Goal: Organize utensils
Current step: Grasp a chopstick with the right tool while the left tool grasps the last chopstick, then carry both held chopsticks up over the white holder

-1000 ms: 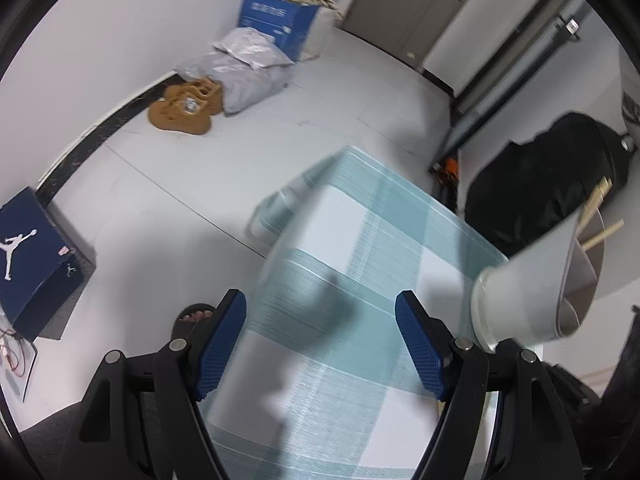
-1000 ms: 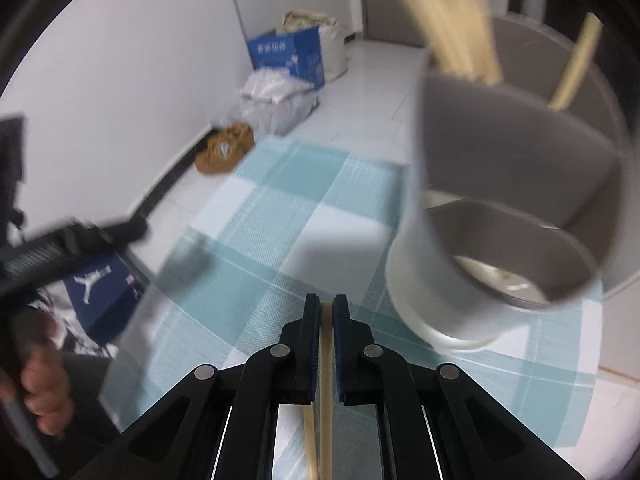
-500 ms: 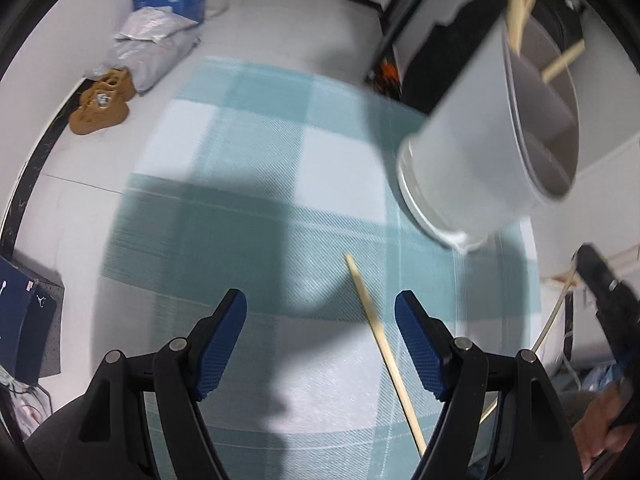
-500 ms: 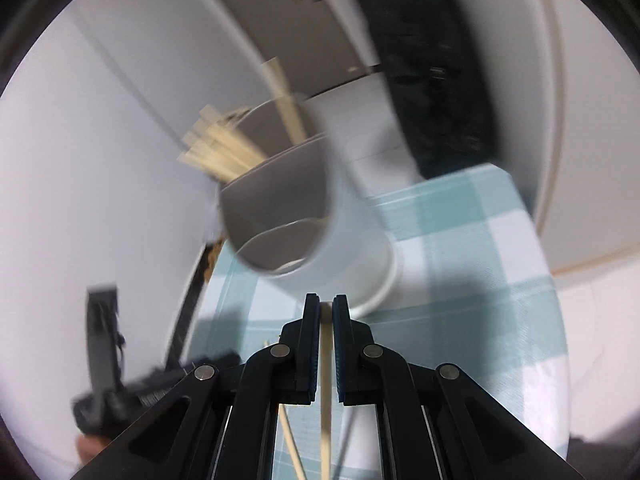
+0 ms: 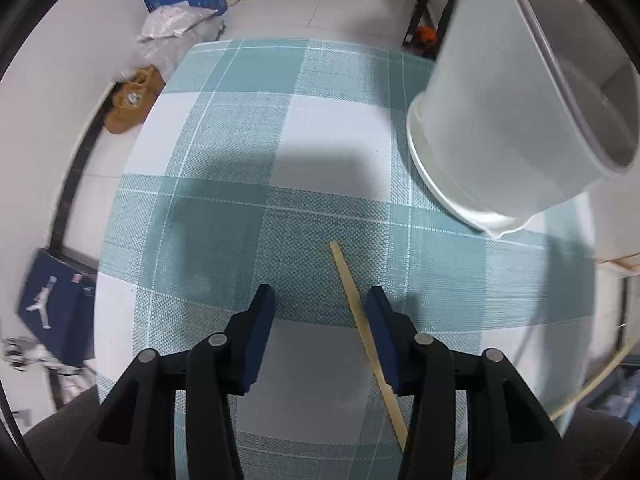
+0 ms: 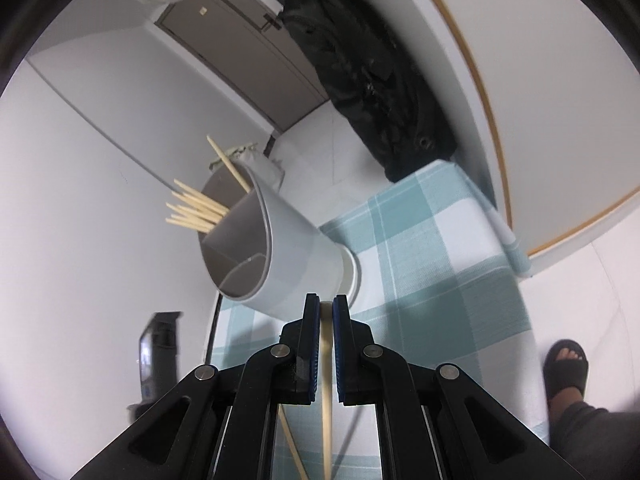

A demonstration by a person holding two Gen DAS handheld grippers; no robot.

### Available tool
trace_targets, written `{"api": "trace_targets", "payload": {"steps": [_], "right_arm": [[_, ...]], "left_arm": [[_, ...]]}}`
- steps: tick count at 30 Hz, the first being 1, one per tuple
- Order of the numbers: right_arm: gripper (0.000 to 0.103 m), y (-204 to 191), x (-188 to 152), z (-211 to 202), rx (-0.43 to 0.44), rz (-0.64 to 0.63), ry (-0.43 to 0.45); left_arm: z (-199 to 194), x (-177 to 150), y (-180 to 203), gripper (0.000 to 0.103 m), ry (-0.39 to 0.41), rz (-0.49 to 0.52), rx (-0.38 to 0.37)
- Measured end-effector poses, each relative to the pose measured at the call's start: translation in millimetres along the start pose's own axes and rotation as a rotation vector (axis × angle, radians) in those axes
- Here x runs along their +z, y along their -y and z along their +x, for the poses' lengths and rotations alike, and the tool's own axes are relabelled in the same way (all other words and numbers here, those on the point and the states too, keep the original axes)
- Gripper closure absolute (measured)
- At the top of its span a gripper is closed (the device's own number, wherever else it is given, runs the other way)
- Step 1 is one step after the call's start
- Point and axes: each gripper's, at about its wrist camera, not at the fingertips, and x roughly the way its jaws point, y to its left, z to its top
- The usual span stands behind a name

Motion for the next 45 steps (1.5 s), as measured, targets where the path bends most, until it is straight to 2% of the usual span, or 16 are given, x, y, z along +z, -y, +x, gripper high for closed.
{"api": "trace_targets", "payload": {"steps": [1, 3, 4, 5, 6, 10, 12, 14, 22, 27, 30, 37, 40, 45], "right_arm": [[0.097, 1.5, 0.7, -3.8, 0.005, 0.005, 0.005], [0.097, 3.6, 2.6, -11.2, 0.016, 0.014, 0.017], [0.097, 4.2, 3.5, -14.1, 0.02, 0.016, 0.021], [0.097, 4.7, 4.2, -15.8, 0.023, 0.018, 0.024], [0.097, 5.1, 4.9, -18.2, 0.029, 0.018, 0.029], [0.097, 4.9, 7.3, -24.9, 0.023, 0.002, 0.045], [0.097, 5.0, 7.4, -26.9, 0.023, -0.002, 0.048], [0.097, 5.4, 7.2, -28.5, 0.025, -0.004, 0.047], [0.097, 2.6, 5.5, -29.6, 0.026, -0.029, 0.048], [0.097, -10.6, -0.3, -25.7, 0.042, -0.102, 0.016], [0.097, -21.3, -6.6, -29.0, 0.044, -0.163, 0.038], [0.098, -38.6, -17.8, -27.2, 0.052, -0.234, 0.06], [0.098, -47.8, -23.2, -17.9, 0.044, -0.254, 0.031], [0.098, -64.9, -23.4, -23.7, 0.042, -0.307, 0.06]], "left_arm": [[-0.8, -1.0, 3.3, 0.068, 0.004, 0.009, 0.016], [-2.0, -1.7, 11.6, 0.085, -0.007, 0.03, 0.029], [-2.0, -2.9, 14.4, 0.089, -0.009, 0.037, 0.037], [-2.0, -3.8, 18.9, 0.098, -0.013, 0.051, 0.043], [-2.0, -4.4, 21.8, 0.099, -0.012, 0.059, 0.056], [-0.5, -3.8, 25.8, 0.101, 0.006, 0.061, 0.065], [-0.1, -0.4, 21.2, 0.101, 0.019, 0.038, 0.022], [-3.6, 3.8, 22.3, 0.101, 0.045, 0.032, 0.013], [-68.9, -10.8, 19.8, 0.101, 0.283, 0.021, -0.065], [-106.3, -25.4, 18.7, 0.101, 0.418, 0.019, -0.092], [-119.5, -29.1, 25.1, 0.101, 0.479, 0.023, -0.116], [-128.1, -25.0, 25.1, 0.102, 0.534, 0.103, -0.123], [-131.1, -24.4, 23.8, 0.102, 0.53, 0.107, -0.138], [-142.5, -25.9, 21.0, 0.102, 0.539, 0.104, -0.161]]}}
